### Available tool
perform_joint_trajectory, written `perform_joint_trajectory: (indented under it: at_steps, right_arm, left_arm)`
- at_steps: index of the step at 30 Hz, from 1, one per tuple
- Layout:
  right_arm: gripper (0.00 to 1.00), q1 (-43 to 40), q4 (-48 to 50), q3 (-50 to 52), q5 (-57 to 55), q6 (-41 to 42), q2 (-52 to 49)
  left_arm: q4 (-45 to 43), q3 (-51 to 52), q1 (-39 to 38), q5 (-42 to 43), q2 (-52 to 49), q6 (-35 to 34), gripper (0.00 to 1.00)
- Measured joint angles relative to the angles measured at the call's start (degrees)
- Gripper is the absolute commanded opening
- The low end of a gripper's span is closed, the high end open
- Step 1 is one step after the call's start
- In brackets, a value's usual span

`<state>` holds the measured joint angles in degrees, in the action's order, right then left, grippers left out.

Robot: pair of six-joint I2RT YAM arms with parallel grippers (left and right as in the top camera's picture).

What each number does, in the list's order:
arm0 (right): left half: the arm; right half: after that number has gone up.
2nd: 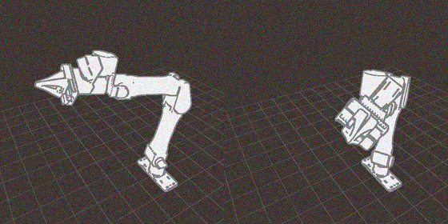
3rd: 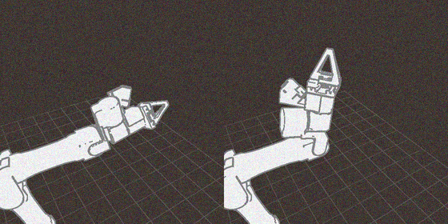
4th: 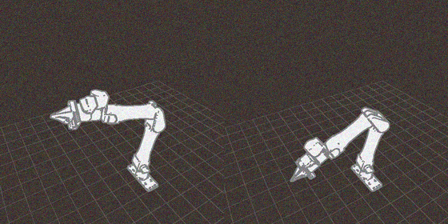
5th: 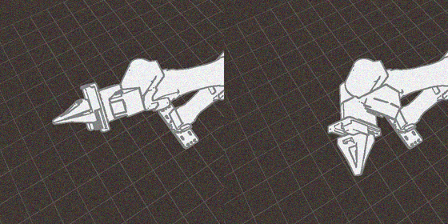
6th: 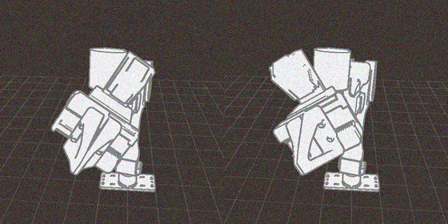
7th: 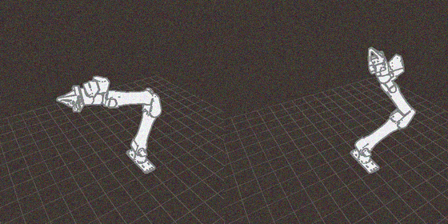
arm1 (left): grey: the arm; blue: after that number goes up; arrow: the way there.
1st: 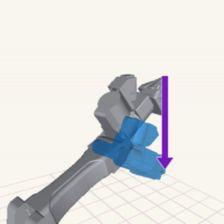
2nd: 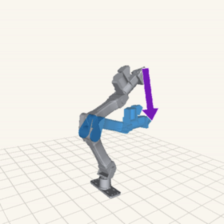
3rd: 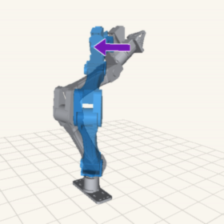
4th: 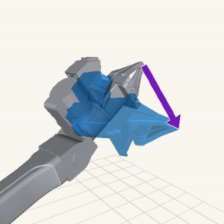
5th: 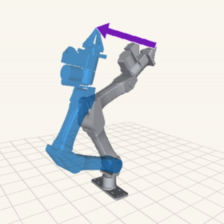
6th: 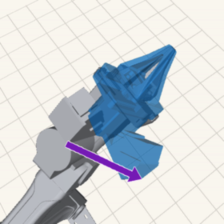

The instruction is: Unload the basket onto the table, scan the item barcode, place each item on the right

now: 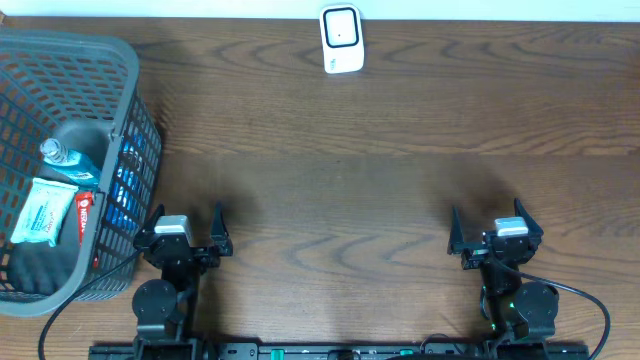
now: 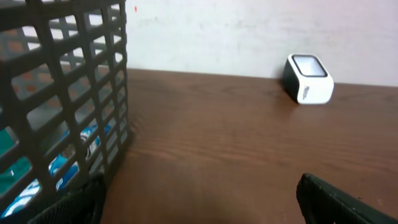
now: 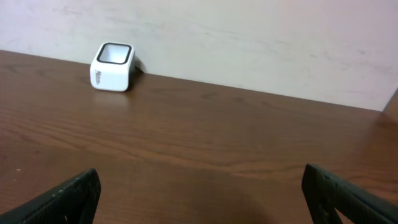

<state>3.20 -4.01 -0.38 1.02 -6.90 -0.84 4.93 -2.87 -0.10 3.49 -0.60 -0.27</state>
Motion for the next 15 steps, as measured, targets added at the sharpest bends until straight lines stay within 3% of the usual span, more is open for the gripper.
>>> perform_joint_trajectory:
  at_steps: [6,15]
  right_arm:
    - [0.99,0.0,-0.1,0.0,0.0,0.0,0.0]
    - [0.99,0.0,0.0,0.0,-0.2,0.0,0.0]
  left_arm:
    - [8.4,-11.5,0.0,0.0,-3.0,-0.2,0.98]
    - [24.2,-38.0,0.0,3.7,-19.3,-4.1,0.98]
